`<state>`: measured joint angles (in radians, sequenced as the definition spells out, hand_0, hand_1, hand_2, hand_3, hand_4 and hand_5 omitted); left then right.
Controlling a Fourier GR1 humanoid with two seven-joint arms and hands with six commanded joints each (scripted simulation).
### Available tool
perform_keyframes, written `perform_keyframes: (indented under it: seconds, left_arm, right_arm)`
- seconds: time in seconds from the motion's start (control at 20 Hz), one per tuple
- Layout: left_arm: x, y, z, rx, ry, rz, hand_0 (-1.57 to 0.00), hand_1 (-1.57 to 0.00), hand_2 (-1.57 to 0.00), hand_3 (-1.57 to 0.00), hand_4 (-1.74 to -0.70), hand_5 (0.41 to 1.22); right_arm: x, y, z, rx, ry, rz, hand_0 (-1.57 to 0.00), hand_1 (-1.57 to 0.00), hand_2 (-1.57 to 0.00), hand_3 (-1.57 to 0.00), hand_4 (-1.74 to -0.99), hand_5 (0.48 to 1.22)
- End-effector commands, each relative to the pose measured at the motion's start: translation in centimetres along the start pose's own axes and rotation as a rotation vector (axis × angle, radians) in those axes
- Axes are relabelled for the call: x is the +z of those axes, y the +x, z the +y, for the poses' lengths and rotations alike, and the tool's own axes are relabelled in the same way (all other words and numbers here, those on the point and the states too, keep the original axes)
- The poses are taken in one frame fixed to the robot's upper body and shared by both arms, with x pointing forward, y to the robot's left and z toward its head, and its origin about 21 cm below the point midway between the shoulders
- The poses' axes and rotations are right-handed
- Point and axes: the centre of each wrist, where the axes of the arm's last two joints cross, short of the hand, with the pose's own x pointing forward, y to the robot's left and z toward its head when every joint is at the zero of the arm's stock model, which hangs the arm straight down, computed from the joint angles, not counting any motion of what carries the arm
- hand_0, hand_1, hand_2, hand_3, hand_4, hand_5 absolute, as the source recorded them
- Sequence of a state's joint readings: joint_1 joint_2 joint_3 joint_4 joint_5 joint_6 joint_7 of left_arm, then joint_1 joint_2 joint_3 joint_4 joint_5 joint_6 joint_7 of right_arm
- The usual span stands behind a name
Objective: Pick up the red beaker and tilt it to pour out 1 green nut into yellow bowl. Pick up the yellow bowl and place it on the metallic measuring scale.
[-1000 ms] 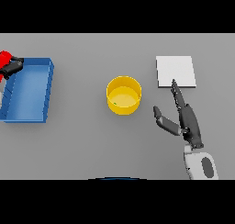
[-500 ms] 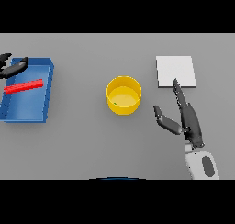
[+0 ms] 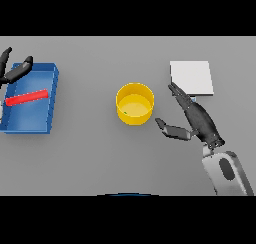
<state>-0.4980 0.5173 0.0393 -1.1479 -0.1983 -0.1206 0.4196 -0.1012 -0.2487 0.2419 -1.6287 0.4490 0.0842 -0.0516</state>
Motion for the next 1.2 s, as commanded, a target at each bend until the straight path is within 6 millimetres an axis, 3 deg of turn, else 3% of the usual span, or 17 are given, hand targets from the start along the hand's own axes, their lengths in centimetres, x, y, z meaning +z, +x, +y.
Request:
perform_keyframes:
  seconds: [0.0,0.2,0.45,0.8,1.15]
  left_arm:
    - [-0.1,0.2,0.1,0.0,-0.003,0.004,-0.01,-0.01,-0.01,-0.01,-0.8,0.673]
    - [0.1,0.0,-0.3,0.013,-0.014,0.008,0.0,0.0,0.0,0.0,-0.81,0.688]
    - [0.1,-0.1,-0.2,0.011,-0.018,0.011,0.0,0.0,0.0,0.0,-0.81,0.689]
    - [0.3,-0.3,0.3,0.016,-0.021,0.011,0.0,0.0,0.0,0.0,-0.81,0.695]
    - [0.1,-0.6,0.2,-0.002,-0.026,0.006,0.0,0.0,0.0,0.0,-0.8,0.703]
  right_arm:
    - [-0.7,0.5,-0.1,0.056,0.041,-0.008,0.0,0.0,0.0,0.0,-1.128,0.637]
    - [-3.3,1.7,-0.7,0.349,0.217,-0.107,0.0,0.0,0.0,0.0,-1.15,0.63]
    - [-6.2,3.0,-0.6,0.563,0.4,-0.212,0.0,0.0,0.0,0.0,-1.164,0.641]
    - [-9.7,3.4,1.2,0.685,0.598,-0.252,0.0,0.0,0.0,0.0,-1.155,0.646]
    - [-11.7,3.8,3.0,0.793,0.762,-0.22,0.0,0.0,0.0,0.0,-1.174,0.674]
